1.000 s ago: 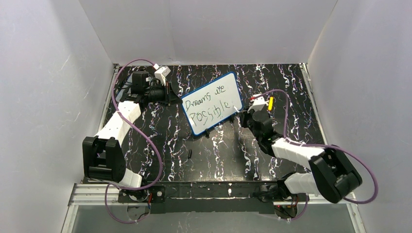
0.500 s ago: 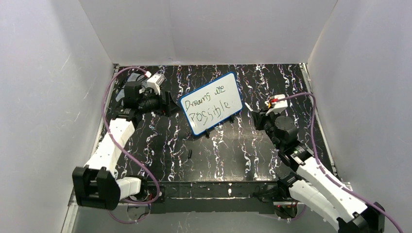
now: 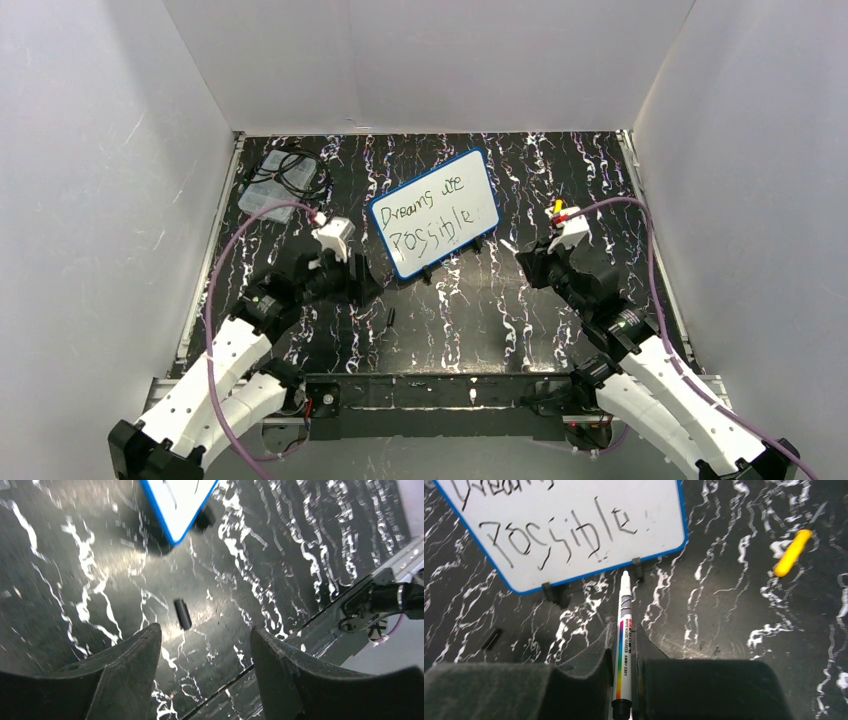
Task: Write a sentence on the whiteboard
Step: Close the whiteboard marker at the center of the board.
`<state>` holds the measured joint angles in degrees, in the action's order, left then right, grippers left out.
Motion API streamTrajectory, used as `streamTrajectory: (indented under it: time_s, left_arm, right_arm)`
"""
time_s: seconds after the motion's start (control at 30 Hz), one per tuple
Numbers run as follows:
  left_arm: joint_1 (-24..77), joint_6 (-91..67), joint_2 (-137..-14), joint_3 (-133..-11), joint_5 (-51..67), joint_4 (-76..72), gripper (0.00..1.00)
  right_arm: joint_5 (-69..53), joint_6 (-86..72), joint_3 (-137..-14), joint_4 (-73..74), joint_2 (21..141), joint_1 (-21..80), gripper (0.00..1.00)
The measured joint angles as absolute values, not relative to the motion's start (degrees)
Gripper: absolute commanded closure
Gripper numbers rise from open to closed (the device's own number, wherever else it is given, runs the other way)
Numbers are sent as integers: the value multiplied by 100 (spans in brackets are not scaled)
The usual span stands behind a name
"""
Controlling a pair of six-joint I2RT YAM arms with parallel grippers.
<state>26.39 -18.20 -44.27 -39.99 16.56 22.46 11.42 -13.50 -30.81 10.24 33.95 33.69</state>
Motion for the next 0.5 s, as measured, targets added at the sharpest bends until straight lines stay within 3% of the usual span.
streamTrajectory:
  time_s: [0.17, 0.33, 0.5]
  left_arm:
    - [3474, -2499, -4445, -3463, 913, 2497, 42]
    - [4418, -2751, -5675, -3454, 270, 2392, 44]
    - [4746, -2836, -6519, -3529, -69, 2252, 56]
  right_arm:
    - [537, -1516, -3081, 1061, 3638, 3369, 99]
    - [-139, -1776, -3081, 1011, 3999, 3371, 99]
    - [-521, -1970, -3081, 974, 4283, 3371, 99]
